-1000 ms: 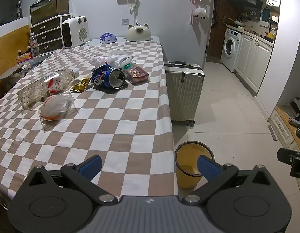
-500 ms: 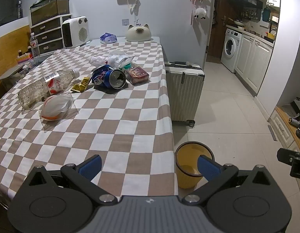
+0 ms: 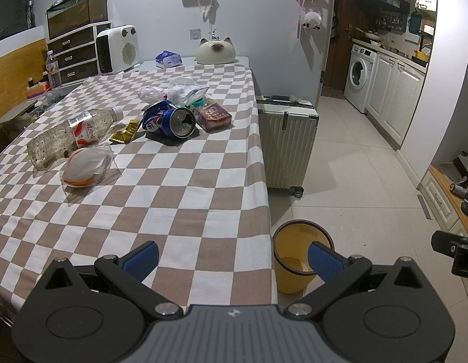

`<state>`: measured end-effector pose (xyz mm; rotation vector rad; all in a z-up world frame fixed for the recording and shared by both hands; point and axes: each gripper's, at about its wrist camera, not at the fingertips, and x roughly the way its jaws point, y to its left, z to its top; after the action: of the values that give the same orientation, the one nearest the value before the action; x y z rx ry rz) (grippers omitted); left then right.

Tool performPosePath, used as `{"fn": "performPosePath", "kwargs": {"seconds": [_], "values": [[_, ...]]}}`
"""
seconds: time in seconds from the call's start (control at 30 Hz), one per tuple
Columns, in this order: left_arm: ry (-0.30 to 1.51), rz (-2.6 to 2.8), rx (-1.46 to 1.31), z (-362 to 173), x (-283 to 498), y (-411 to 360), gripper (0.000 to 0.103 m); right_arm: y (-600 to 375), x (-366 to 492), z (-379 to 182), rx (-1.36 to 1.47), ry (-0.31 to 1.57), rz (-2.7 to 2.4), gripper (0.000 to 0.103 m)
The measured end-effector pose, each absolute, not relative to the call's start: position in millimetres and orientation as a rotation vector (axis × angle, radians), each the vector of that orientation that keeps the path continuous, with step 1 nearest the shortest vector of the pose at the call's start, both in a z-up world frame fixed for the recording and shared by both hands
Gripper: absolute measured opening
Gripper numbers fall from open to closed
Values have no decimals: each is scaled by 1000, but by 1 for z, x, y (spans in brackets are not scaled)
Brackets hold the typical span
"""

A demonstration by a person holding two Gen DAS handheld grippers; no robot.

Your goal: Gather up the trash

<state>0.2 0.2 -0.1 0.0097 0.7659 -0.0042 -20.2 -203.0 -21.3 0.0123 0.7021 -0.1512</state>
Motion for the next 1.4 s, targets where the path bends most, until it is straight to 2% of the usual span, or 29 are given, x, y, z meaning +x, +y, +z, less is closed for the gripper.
{"fn": "performPosePath", "kwargs": {"seconds": [1.4], "values": [[754,-6,12,2,1,-3,103,-203,-21,-21,11,703,-157,103]]}}
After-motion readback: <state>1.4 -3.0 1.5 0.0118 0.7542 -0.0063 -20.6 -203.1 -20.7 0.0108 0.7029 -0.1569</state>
